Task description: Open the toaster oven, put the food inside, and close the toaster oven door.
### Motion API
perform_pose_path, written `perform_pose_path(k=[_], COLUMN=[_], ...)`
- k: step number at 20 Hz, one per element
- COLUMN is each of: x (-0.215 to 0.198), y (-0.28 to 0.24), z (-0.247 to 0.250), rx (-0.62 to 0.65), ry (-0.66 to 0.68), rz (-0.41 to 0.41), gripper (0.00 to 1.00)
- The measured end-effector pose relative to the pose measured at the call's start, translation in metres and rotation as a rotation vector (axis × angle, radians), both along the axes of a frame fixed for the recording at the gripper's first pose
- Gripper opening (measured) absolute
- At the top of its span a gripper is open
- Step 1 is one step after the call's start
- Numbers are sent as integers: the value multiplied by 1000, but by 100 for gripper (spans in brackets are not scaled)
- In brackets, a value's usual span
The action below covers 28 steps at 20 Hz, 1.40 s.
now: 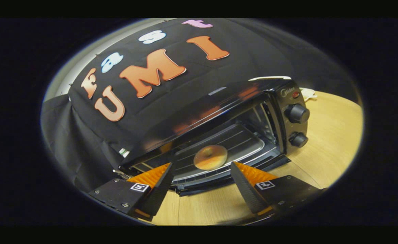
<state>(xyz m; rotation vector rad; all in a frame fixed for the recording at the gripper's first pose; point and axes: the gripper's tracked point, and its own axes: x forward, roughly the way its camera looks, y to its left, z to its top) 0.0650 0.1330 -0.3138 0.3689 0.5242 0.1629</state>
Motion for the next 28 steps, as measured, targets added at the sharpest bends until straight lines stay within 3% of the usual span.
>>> perform_pose_path(k=[6,17,28], x=[-51,-145,-152], y=[-26,-53,-56], z=[9,-41,-86], rx=[-170,-435,-530], ry=[-21,59,134], rz=[52,128,161], gripper=[98,98,99])
